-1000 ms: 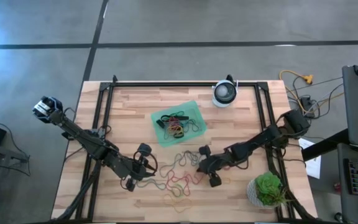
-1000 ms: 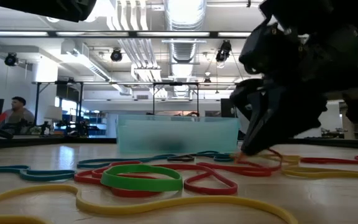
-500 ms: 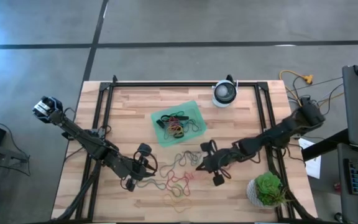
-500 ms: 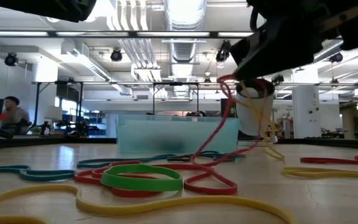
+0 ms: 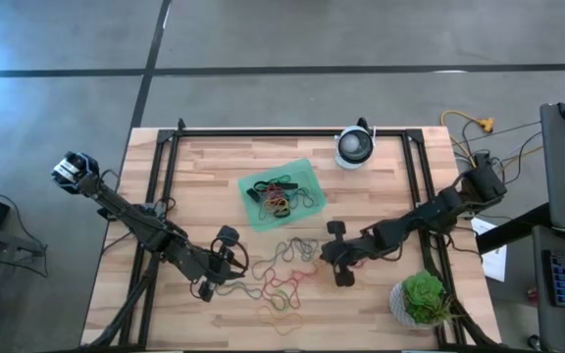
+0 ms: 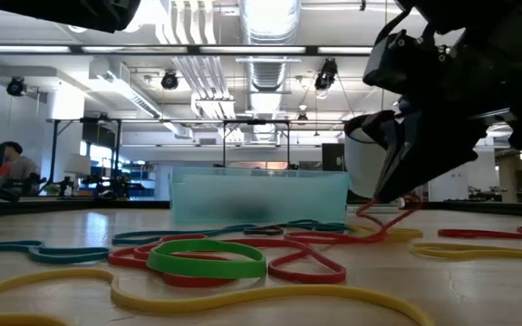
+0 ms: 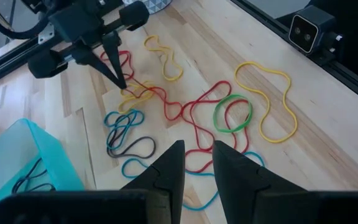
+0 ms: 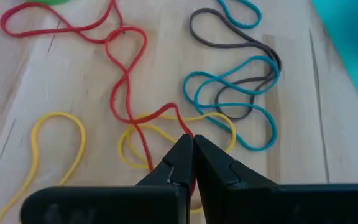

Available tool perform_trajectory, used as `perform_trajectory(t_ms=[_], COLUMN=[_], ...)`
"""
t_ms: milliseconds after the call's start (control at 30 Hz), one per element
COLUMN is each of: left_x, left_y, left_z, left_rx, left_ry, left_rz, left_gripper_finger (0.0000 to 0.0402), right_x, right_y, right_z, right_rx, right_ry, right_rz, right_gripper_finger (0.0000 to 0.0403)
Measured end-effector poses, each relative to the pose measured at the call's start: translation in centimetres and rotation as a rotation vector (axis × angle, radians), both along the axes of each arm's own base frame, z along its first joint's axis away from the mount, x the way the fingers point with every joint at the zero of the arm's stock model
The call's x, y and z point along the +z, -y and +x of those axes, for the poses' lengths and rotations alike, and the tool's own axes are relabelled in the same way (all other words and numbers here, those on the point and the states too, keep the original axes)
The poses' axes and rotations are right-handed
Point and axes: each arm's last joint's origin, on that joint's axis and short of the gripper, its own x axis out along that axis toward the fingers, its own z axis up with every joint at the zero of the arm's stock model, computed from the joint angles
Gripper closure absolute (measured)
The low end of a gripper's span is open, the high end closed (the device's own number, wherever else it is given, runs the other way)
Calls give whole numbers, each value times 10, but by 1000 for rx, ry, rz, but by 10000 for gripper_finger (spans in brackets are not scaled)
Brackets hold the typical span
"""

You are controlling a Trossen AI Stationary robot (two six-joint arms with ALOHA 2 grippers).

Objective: Pick and place rubber bands into bin
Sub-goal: Put the red rubber band into the green bin

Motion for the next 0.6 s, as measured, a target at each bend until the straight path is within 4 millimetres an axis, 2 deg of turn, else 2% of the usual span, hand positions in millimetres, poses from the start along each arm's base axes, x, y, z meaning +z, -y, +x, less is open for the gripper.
perform_trajectory(t_ms=[167, 267, 600], left_x=[0, -1, -5], left_y=[0, 0, -1], left_z=[0, 0, -1], left_rx=[0, 0, 1], left_ry=[0, -3, -10], left_rz=[0, 2, 7], left_gripper_finger=[334, 334, 334], right_x=[3, 11, 58], right_y=[-1, -2, -6], right_z=[1, 5, 24], right_rx=[28, 80, 253], right_ry=[28, 106, 309], right_rz=[-12, -33, -187], right_gripper_finger=[394, 394, 394])
